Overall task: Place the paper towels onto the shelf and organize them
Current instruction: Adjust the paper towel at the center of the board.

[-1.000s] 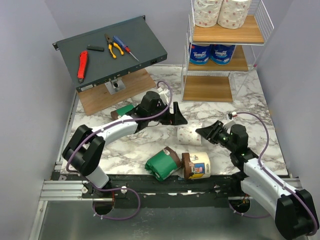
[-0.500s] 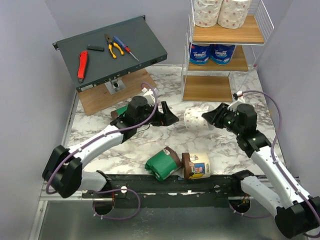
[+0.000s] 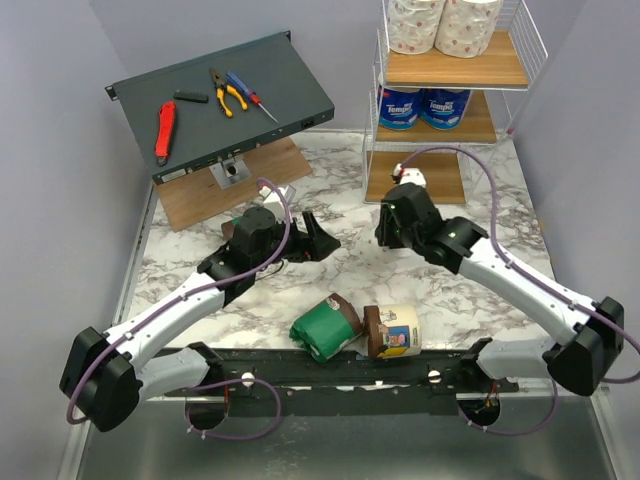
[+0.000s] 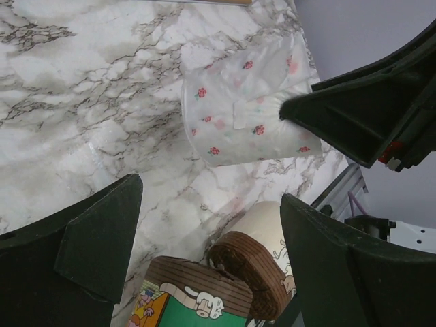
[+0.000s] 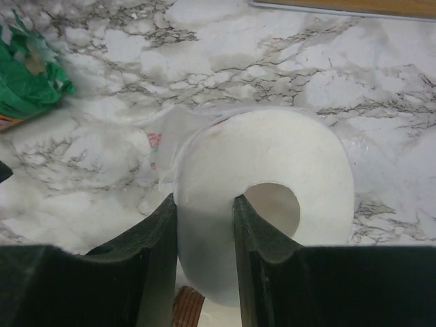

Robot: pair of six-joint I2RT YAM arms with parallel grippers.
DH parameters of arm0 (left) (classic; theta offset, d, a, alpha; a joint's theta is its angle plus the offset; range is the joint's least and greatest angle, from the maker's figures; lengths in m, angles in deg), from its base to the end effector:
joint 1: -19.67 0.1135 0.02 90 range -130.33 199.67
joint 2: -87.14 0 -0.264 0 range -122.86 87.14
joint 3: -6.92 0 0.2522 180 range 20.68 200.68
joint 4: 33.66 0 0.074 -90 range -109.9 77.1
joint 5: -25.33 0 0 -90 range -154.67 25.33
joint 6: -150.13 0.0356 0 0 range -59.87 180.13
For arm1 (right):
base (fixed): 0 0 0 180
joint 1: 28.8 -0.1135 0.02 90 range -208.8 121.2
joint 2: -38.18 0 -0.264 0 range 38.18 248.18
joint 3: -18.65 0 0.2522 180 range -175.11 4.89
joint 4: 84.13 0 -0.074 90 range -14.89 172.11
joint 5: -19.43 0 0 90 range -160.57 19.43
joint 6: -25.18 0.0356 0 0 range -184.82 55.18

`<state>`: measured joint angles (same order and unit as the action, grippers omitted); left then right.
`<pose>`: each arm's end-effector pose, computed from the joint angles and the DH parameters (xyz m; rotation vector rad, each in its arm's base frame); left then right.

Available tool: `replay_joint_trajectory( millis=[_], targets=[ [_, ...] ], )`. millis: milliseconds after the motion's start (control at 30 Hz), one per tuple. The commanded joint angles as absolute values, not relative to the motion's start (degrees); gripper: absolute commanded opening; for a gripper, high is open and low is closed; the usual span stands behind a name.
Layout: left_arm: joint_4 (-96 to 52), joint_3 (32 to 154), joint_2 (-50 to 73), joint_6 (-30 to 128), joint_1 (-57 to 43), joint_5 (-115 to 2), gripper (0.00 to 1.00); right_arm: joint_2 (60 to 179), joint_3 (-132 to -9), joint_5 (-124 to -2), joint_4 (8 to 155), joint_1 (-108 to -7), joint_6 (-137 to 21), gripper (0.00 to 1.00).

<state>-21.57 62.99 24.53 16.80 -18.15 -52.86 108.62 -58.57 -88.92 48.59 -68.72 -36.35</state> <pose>0.1948 -0.1604 0.2844 0.0537 2.0619 -1.1224 0.2097 0.1608 0.3220 -0.0576 2.2493 0.2816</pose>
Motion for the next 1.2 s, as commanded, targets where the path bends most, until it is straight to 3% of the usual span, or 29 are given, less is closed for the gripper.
replay_joint_trajectory(
  millis=[0,533,1167],
  targets=[
    [-19.99,61.38,26.97,17.24,-17.87,-54.64,0.84,114.35,-64.57,-100.73,42.60,-73.76,-39.63,0.26],
    [-19.99,57.05,30.11,16.17,-17.88,-56.10,0.85,128.40,-72.39,-109.44,32.79,-79.66,-41.61,0.27],
    [-20.82,55.32,29.91,15.04,-17.93,-55.84,0.85,131.83,-69.32,-102.35,36.24,-79.70,-40.78,0.27]
  ],
)
